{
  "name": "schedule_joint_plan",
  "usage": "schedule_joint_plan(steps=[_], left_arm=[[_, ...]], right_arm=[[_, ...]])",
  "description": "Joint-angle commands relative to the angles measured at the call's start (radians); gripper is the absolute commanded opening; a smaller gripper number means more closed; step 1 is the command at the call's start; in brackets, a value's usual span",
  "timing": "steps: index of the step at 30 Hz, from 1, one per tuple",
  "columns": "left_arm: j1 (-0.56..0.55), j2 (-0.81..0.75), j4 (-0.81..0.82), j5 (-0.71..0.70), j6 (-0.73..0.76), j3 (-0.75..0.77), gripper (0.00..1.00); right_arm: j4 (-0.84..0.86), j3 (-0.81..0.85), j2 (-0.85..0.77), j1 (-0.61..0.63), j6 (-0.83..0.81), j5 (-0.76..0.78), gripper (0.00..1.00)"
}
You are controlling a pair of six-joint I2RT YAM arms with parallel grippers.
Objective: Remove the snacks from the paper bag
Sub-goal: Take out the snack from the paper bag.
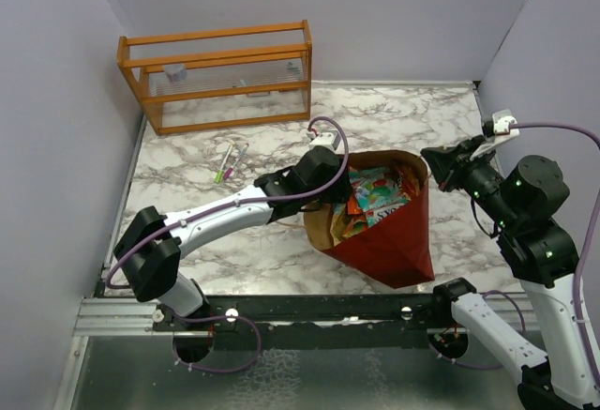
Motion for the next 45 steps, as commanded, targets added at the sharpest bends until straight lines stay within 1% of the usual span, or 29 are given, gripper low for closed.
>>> schedule_joint_plan(steps=[1,5,8,9,14,22,30,32,34,35,38,42,45], left_arm=[[-0.001,0.029,-0.015,-0.054,0.001,0.042,0.5],[-0.001,0.036,-0.003,-0.052,0.012,0.037,0.5],[-0.001,0.039,0.021,-0.014,0.008,0.046,0.43],[-0.001,0.037,0.035,0.0,-0.002,0.046,0.42],[-0.008,0.043,0.08,0.031,-0.046,0.071,0.4],[-0.008,0.129,0.076,0.028,-0.143,0.125,0.41],[-0.007,0.109,0.091,-0.035,-0.198,0.075,0.45],[-0.007,0.097,0.11,-0.04,-0.217,0.051,0.48],[-0.007,0.097,0.125,-0.034,-0.231,0.036,0.52],[-0.006,0.103,0.124,-0.029,-0.235,0.039,0.53],[-0.004,0.133,0.116,-0.006,-0.252,0.053,0.53],[-0.004,0.17,0.156,0.04,-0.254,0.06,0.54],[-0.002,0.234,0.165,0.069,-0.242,0.098,0.54]], right_arm=[[0.072,0.007,-0.036,0.0,-0.018,0.023,0.02],[0.077,0.001,-0.042,0.0,-0.017,0.022,0.02],[0.077,-0.003,-0.045,-0.001,-0.018,0.019,0.02],[0.077,-0.006,-0.045,0.0,-0.019,0.018,0.02],[0.078,-0.011,-0.05,0.0,-0.023,0.019,0.02],[0.085,0.0,-0.039,0.0,-0.02,-0.002,0.02],[0.085,0.006,-0.043,0.0,-0.021,-0.004,0.02],[0.087,0.005,-0.043,0.0,-0.021,-0.005,0.02],[0.088,0.007,-0.042,0.0,-0.021,-0.008,0.02],[0.088,0.007,-0.042,0.0,-0.021,-0.009,0.02],[0.09,0.007,-0.041,0.0,-0.019,-0.011,0.02],[0.086,0.018,-0.03,0.0,-0.013,-0.021,0.02],[0.079,0.023,-0.031,0.0,-0.002,-0.025,0.02]])
